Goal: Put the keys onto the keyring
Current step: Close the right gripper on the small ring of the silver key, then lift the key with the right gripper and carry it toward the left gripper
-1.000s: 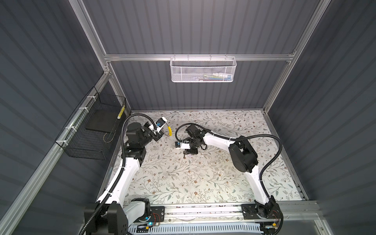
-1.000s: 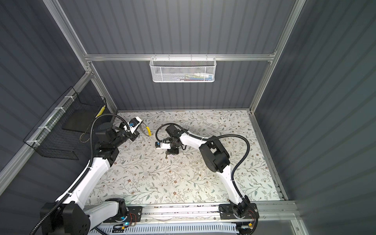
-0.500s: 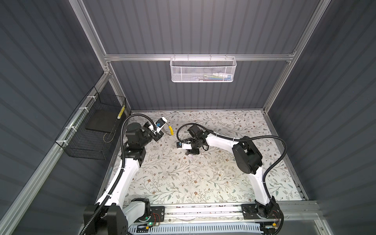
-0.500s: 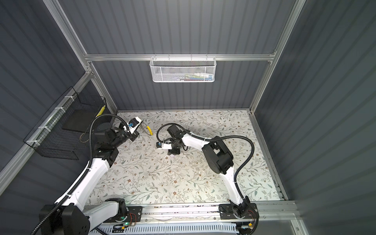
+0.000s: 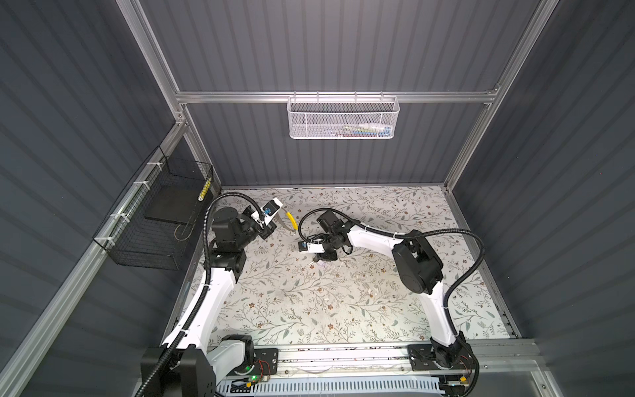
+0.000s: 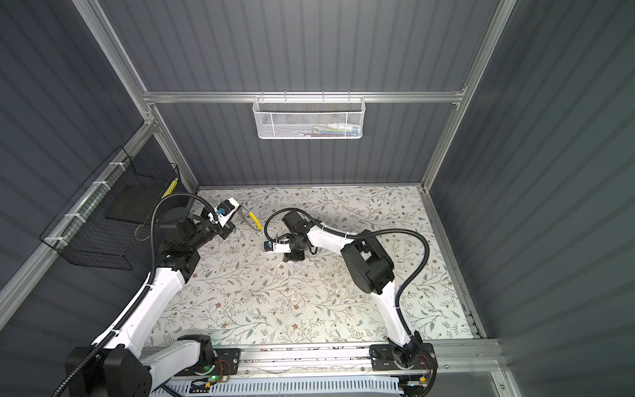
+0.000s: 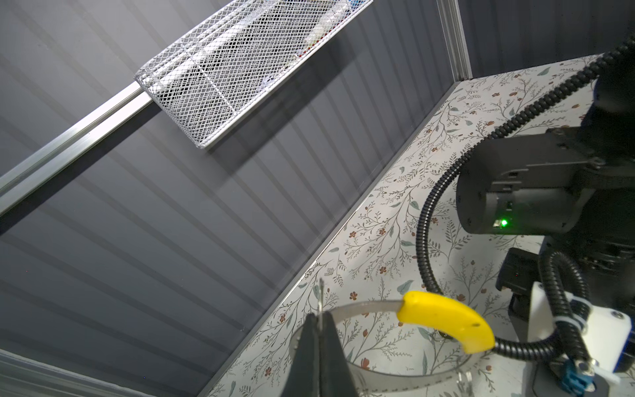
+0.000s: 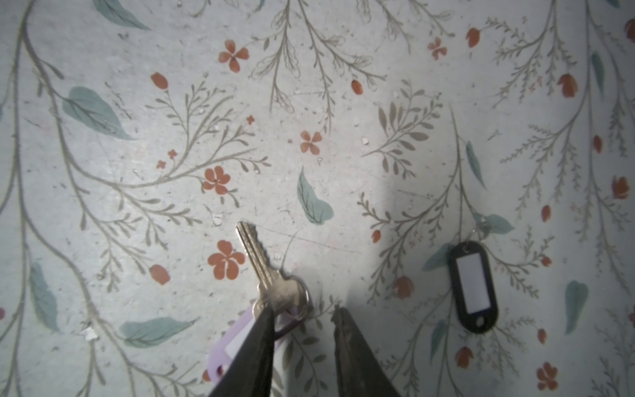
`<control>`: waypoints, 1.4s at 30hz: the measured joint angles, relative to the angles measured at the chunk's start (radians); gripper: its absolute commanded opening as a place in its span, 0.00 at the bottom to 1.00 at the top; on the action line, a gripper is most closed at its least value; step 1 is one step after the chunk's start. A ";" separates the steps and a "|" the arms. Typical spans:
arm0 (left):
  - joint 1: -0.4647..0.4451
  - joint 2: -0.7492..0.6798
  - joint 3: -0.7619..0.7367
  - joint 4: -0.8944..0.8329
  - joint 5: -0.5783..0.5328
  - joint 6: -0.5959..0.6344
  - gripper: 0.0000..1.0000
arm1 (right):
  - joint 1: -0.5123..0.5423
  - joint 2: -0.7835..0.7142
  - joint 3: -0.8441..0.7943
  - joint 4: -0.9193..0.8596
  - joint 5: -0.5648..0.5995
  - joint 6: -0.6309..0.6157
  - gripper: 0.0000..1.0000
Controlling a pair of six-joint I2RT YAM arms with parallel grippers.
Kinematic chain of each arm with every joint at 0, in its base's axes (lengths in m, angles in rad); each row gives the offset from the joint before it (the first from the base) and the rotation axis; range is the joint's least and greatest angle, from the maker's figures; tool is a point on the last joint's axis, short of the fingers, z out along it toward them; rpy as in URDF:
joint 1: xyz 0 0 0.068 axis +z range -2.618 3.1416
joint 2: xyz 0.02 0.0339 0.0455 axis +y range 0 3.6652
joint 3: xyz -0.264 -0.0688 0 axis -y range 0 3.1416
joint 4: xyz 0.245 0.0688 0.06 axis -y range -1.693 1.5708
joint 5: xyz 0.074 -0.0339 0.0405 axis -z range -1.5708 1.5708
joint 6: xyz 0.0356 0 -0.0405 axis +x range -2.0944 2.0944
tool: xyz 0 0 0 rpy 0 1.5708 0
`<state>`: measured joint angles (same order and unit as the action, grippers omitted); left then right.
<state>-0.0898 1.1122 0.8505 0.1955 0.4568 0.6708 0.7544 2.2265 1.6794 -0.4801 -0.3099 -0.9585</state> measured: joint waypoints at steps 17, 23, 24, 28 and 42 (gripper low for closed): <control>0.000 0.000 0.000 0.000 0.009 -0.003 0.00 | -0.001 0.012 0.007 -0.007 -0.034 -0.003 0.22; 0.000 0.000 0.000 0.000 0.012 -0.006 0.00 | -0.001 0.021 0.011 -0.007 -0.045 -0.003 0.20; 0.000 0.000 0.000 0.001 0.012 -0.006 0.00 | -0.001 0.023 0.011 -0.007 -0.046 -0.003 0.19; 0.000 0.000 0.000 0.001 0.012 -0.006 0.00 | -0.001 0.023 0.011 -0.007 -0.049 -0.002 0.14; 0.000 0.001 0.000 0.004 0.016 -0.007 0.00 | -0.001 0.022 0.008 -0.005 -0.063 0.005 0.00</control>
<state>-0.0898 1.1130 0.8505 0.1993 0.4732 0.6640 0.7536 2.2482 1.6871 -0.4850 -0.3733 -0.9539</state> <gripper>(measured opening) 0.044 0.050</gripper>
